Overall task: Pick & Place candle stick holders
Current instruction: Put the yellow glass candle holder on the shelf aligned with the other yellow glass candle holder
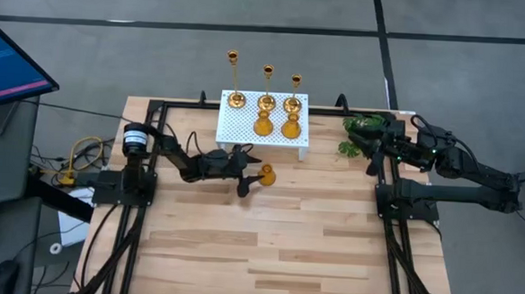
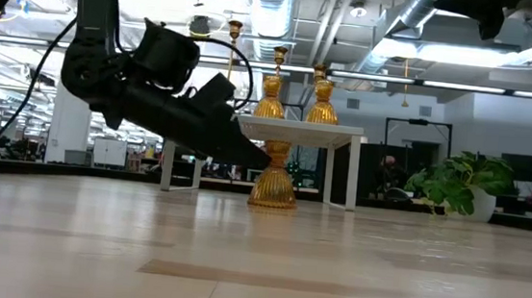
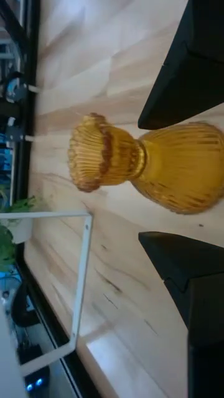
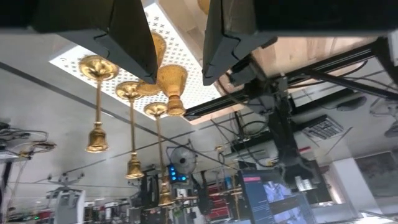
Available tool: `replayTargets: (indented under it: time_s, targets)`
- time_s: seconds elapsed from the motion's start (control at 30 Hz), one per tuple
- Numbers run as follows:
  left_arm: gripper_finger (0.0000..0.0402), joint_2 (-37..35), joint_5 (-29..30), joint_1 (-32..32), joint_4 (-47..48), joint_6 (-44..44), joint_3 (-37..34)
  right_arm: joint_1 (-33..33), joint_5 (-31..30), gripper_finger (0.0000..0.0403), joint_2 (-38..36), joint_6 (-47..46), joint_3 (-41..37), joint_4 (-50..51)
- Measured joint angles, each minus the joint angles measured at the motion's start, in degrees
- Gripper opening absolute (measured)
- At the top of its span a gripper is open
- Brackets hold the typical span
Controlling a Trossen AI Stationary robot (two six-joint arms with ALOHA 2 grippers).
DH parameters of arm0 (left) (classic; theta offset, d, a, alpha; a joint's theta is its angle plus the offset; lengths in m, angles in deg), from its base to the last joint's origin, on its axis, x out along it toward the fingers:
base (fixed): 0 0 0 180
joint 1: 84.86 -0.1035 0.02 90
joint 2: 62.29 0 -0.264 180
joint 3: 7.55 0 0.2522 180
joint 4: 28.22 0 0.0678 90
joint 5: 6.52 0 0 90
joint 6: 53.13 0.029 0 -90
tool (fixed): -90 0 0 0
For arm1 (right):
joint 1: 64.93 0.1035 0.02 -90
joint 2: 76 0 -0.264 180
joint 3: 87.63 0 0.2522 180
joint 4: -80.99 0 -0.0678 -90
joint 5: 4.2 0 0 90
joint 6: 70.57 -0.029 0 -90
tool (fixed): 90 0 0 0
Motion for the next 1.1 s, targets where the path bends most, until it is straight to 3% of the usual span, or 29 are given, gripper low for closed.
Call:
replayTargets:
  time_s: [0.43, 0.93, 1.1]
  targets:
    - [0.028, 0.0, -4.1, -0.7, -0.8, -0.6, 3.0, 0.0, 0.4, 0.012, 0.0, 0.4, 0.0, 0.0]
    - [0.0251, 3.7, -5.2, -0.3, -2.9, -0.9, 4.4, 0.0, 0.4, 0.012, 0.0, -0.1, 0.0, 0.0]
    - [0.0223, 3.7, -5.2, -0.2, -3.0, -0.4, 4.4, 0.0, 0.4, 0.012, 0.0, -0.5, 0.0, 0.0]
